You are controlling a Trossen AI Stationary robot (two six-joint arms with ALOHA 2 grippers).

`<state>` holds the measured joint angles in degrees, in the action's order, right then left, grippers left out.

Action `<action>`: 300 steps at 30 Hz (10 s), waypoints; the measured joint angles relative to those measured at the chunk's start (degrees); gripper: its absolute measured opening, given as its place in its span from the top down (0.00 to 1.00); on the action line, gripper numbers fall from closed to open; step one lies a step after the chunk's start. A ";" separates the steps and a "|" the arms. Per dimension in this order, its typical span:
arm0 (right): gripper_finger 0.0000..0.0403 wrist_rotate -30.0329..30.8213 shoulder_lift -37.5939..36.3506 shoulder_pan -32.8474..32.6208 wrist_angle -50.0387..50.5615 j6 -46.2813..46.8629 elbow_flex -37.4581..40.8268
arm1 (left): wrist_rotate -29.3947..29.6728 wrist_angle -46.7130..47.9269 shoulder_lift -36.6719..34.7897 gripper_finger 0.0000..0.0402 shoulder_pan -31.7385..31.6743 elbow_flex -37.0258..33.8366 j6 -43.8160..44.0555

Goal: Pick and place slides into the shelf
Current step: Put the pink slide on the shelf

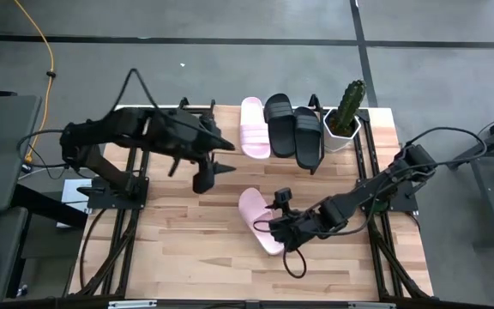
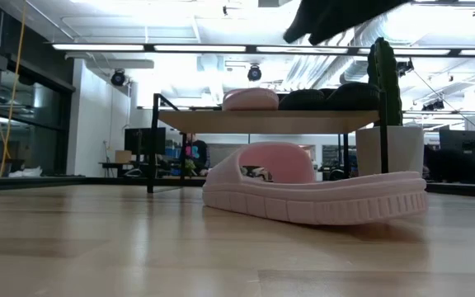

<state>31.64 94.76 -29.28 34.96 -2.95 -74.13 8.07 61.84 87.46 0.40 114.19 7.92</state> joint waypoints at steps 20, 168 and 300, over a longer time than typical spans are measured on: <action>0.28 16.82 0.00 -2.63 30.73 23.97 0.00 | -10.76 -0.67 6.76 0.38 0.90 -3.99 1.64; 0.28 23.02 0.00 -7.45 45.04 37.47 -7.65 | 35.08 -44.94 28.37 0.38 14.23 -41.03 10.86; 0.28 57.70 -3.56 -20.96 54.27 17.94 -37.32 | -1.06 -13.70 1.29 1.00 22.45 20.79 -17.45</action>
<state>89.34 91.20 -50.24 89.23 14.99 -111.44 7.01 48.14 88.75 22.85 134.98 -9.52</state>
